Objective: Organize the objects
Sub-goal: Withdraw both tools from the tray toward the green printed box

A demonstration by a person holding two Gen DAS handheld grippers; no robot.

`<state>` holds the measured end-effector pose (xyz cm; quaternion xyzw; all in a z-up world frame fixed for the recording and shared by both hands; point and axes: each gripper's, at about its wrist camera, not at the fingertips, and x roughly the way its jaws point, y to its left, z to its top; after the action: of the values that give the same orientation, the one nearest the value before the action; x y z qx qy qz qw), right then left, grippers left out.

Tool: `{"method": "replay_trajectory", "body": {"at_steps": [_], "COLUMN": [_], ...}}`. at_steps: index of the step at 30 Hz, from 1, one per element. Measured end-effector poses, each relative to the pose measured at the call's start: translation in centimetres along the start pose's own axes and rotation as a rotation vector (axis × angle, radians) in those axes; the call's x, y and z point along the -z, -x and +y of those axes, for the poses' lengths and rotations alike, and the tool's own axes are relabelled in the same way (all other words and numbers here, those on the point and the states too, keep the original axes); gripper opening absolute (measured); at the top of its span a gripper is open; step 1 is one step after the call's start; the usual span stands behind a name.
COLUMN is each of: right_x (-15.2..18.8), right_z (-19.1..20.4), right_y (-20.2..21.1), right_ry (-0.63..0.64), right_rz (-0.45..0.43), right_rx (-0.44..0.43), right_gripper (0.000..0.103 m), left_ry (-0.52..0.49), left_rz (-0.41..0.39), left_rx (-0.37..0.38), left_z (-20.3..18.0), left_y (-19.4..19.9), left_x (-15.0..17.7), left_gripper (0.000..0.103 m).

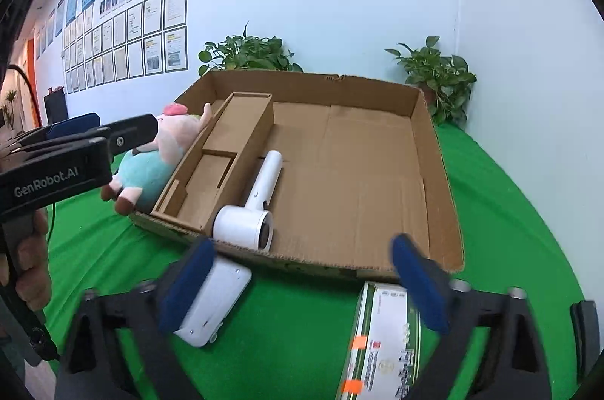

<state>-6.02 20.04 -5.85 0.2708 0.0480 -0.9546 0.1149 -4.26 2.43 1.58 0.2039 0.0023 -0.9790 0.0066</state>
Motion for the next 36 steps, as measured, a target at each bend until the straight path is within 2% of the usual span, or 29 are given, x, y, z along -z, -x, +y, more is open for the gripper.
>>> {"method": "replay_trajectory", "body": {"at_steps": [1, 2, 4, 5, 6, 7, 8, 9, 10, 11, 12, 13, 19, 36], "right_x": [0.2, 0.4, 0.9, 1.0, 1.2, 1.3, 1.4, 1.6, 1.7, 1.8, 2.0, 2.3, 3.1, 3.7], "right_z": [-0.1, -0.1, -0.3, -0.3, -0.3, -0.3, -0.3, -0.4, -0.6, -0.8, -1.0, -1.2, -2.2, -1.8], "right_y": [0.0, 0.2, 0.6, 0.7, 0.8, 0.9, 1.0, 0.9, 0.9, 0.8, 0.9, 1.1, 0.8, 1.2], "right_ry": [-0.01, -0.016, -0.029, -0.032, -0.028, -0.021, -0.019, -0.018, -0.019, -0.024, -0.032, -0.039, -0.08, -0.072], "right_rz": [0.011, 0.016, 0.016, 0.016, 0.015, 0.013, 0.011, 0.015, 0.018, 0.02, 0.018, 0.011, 0.04, 0.045], "right_rx": [0.003, 0.013, 0.029, 0.028, 0.03, 0.039, 0.049, 0.058, 0.062, 0.063, 0.056, 0.052, 0.067, 0.073], "right_gripper": [0.046, 0.03, 0.024, 0.024, 0.024, 0.024, 0.027, 0.032, 0.052, 0.085, 0.098, 0.102, 0.102, 0.102], "left_ry": [-0.009, -0.009, -0.011, -0.013, -0.011, -0.009, -0.001, 0.024, 0.042, 0.049, 0.04, 0.031, 0.019, 0.013], "left_rz": [0.025, 0.041, 0.037, 0.029, 0.026, 0.034, 0.04, 0.026, 0.009, -0.001, 0.002, 0.006, 0.001, 0.013], "left_rx": [0.014, 0.022, 0.023, 0.018, 0.006, 0.002, 0.003, 0.005, 0.004, 0.004, 0.0, -0.008, -0.02, -0.001], "left_z": [-0.2, -0.3, -0.5, -0.6, -0.8, -0.9, -0.9, -0.7, -0.6, -0.6, -0.7, -0.8, -0.9, -1.7], "left_y": [-0.3, -0.4, -0.4, -0.2, -0.1, -0.1, 0.0, 0.2, 0.5, 0.7, 0.8, 0.9, 1.4, 1.6], "left_x": [0.0, 0.1, 0.5, 0.7, 0.9, 1.0, 1.2, 1.4, 1.5, 1.6, 1.7, 1.7, 1.7, 2.1], "left_gripper": [0.011, 0.009, 0.009, 0.009, 0.024, 0.066, 0.088, 0.103, 0.103, 0.103, 0.103, 0.103, 0.103, 0.103]}}
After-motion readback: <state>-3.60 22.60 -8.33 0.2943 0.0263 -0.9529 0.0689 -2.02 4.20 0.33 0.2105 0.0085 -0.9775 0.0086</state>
